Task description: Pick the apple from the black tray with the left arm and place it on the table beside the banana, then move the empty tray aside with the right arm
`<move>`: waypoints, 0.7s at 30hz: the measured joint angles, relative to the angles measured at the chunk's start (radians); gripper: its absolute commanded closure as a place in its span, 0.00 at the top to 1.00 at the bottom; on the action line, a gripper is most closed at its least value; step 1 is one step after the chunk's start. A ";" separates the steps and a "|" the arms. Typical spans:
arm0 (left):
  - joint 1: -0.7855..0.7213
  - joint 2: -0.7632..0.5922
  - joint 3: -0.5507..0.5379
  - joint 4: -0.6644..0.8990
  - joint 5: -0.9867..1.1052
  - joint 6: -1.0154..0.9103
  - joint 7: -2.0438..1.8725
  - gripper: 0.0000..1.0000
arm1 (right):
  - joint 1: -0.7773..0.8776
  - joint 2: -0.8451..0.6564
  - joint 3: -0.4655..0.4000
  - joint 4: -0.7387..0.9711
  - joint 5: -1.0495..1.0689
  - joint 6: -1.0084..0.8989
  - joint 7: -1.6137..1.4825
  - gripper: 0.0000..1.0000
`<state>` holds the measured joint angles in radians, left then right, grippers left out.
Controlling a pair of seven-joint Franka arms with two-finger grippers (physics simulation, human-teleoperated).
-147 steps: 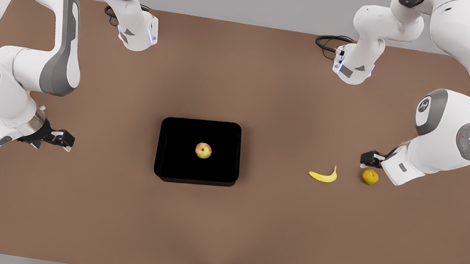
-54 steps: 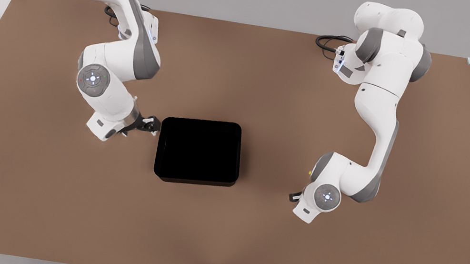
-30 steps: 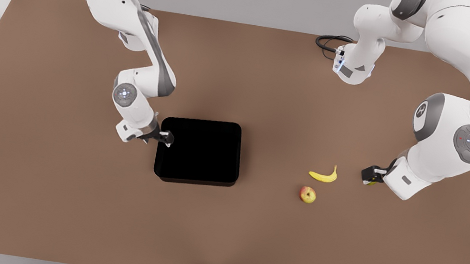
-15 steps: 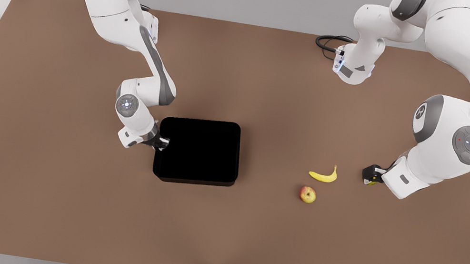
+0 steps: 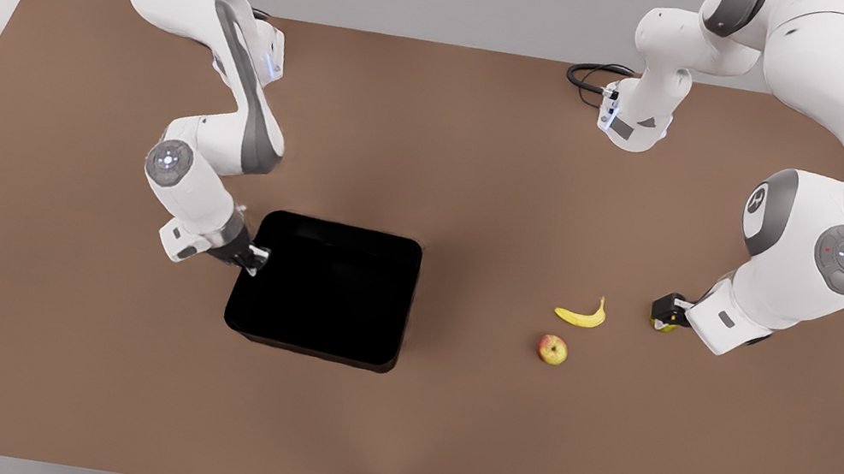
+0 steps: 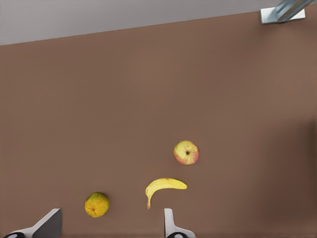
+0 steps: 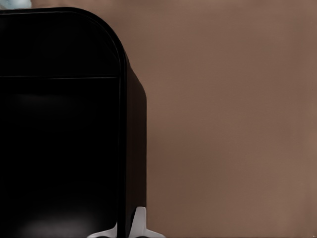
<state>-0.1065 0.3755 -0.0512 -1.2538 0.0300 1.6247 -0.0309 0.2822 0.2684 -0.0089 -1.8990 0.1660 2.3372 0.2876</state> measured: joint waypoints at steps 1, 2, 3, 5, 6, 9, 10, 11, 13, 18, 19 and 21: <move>0.012 -0.001 0.000 0.000 -0.009 0.000 0.002 1.00 | -0.008 0.002 -0.030 0.062 -0.006 -0.054 -0.017 0.09; 0.028 -0.001 0.000 0.000 -0.019 0.000 0.004 1.00 | -0.019 0.003 -0.049 0.110 -0.017 -0.107 -0.035 0.09; 0.039 -0.006 0.001 -0.003 -0.027 0.001 0.007 1.00 | -0.030 0.003 -0.059 0.141 -0.026 -0.153 -0.053 0.09; 0.053 -0.043 0.001 -0.036 -0.037 0.007 0.011 1.00 | -0.064 0.014 -0.068 0.175 -0.037 -0.226 -0.097 0.09; 0.056 -0.084 0.002 -0.096 -0.041 0.024 0.013 1.00 | -0.087 0.021 -0.071 0.184 -0.037 -0.254 -0.122 0.09; 0.057 -0.150 0.005 -0.216 -0.045 0.089 0.019 1.00 | -0.176 0.043 -0.076 0.201 0.018 -0.316 -0.215 0.08; 0.057 -0.154 0.005 -0.225 -0.045 0.104 0.020 1.00 | -0.214 0.056 -0.076 0.204 0.054 -0.330 -0.251 0.08; 0.057 -0.155 0.005 -0.229 -0.045 0.117 0.022 1.00 | -0.251 0.071 -0.076 0.206 0.096 -0.343 -0.289 0.08; 0.057 -0.155 0.005 -0.233 -0.045 0.138 0.025 1.00 | -0.307 0.100 -0.076 0.208 0.184 -0.363 -0.366 0.08; 0.056 -0.155 0.005 -0.234 -0.044 0.166 0.031 1.00 | -0.407 0.157 -0.077 0.228 0.380 -0.396 -0.558 0.07; 0.056 -0.155 0.005 -0.234 -0.044 0.169 0.032 1.00 | -0.419 0.161 -0.076 0.230 0.409 -0.404 -0.593 0.07; 0.057 -0.155 0.005 -0.234 -0.043 0.175 0.034 1.00 | -0.427 0.169 -0.074 0.242 0.436 -0.416 -0.659 0.06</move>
<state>-0.0496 0.2207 -0.0458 -1.4875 -0.0134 1.7993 0.0032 -0.1452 0.4378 -0.0826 -1.6569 0.6017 1.9213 -0.3711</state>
